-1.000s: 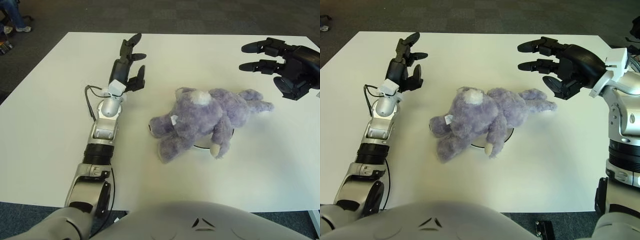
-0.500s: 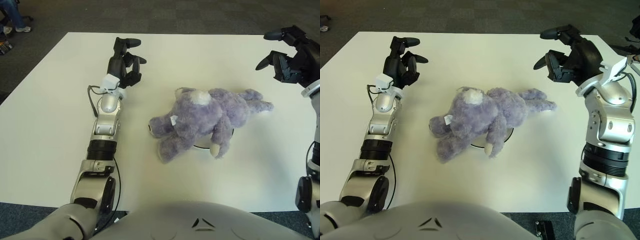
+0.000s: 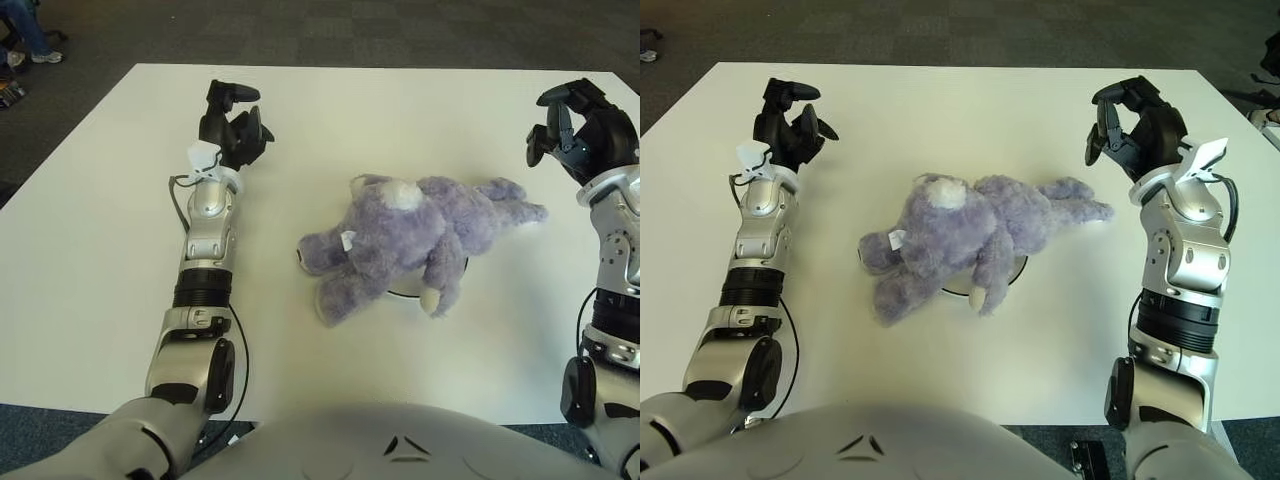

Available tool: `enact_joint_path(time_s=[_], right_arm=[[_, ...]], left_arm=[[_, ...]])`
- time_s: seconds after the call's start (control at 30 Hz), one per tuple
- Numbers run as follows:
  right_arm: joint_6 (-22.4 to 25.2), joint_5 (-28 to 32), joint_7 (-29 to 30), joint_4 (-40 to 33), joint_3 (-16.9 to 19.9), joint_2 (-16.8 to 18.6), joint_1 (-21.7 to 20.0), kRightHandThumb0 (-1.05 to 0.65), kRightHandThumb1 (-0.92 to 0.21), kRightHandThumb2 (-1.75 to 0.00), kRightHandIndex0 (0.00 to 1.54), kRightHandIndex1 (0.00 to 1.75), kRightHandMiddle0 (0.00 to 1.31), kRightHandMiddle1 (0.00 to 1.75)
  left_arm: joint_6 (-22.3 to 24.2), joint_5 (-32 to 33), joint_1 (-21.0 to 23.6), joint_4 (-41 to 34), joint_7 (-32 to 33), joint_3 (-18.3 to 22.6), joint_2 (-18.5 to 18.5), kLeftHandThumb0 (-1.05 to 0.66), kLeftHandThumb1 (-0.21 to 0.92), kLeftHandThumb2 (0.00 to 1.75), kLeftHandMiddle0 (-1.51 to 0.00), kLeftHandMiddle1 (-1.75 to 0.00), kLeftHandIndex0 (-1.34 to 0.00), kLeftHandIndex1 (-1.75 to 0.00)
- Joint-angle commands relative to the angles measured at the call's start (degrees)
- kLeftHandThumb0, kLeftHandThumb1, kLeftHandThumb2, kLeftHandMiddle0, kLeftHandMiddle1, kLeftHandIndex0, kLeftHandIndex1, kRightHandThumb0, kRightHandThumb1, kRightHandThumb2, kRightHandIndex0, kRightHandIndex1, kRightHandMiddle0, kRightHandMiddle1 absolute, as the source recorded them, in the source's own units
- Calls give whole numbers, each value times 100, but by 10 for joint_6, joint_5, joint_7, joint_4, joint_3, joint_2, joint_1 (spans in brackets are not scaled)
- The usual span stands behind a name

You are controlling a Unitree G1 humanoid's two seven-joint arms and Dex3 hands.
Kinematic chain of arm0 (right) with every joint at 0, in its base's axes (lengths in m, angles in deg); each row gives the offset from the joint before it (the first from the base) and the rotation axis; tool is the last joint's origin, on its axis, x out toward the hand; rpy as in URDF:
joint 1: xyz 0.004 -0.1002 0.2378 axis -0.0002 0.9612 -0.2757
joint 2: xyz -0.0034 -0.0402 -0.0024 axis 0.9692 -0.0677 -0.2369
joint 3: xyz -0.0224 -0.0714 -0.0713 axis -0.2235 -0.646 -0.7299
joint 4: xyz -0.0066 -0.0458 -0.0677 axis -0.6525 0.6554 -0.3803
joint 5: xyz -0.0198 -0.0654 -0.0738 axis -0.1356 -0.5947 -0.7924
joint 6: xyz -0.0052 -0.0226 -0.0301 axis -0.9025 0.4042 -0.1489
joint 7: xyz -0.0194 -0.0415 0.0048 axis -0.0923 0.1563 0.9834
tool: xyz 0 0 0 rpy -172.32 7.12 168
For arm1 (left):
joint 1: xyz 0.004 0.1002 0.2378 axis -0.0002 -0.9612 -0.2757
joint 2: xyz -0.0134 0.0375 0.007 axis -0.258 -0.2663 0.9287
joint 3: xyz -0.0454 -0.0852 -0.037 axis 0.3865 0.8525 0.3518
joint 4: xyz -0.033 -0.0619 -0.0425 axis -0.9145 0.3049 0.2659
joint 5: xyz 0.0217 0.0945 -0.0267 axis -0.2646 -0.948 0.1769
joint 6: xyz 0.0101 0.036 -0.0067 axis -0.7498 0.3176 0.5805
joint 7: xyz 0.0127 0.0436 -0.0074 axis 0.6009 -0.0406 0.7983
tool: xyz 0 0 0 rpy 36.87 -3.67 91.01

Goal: Put the doll into the plate.

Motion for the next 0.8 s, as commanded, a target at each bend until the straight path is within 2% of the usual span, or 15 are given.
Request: enact_joint_path(time_s=[0.0, 0.37, 0.5, 0.77], right_arm=[[-18, -7, 9, 15, 7, 7, 7, -38, -69, -82, 114, 175, 35, 172], [-9, -16, 53, 26, -5, 35, 19, -39, -64, -90, 106, 175, 37, 175], [-34, -30, 70, 64, -16, 55, 16, -39, -63, -92, 106, 175, 38, 175], [-64, -43, 85, 100, -19, 71, 15, -40, -59, -97, 106, 175, 40, 175]], left_arm=[[5, 11, 12, 17, 3, 9, 0, -38, 70, 83, -97, -175, -33, -175], [20, 54, 1, 39, -20, 23, 5, -39, 66, 88, -103, -175, -35, -175], [28, 62, -7, 36, -21, 23, 9, -39, 66, 88, -102, -175, -35, -175], [31, 60, -14, 41, -20, 22, 12, -39, 65, 89, -103, -175, -36, -175]])
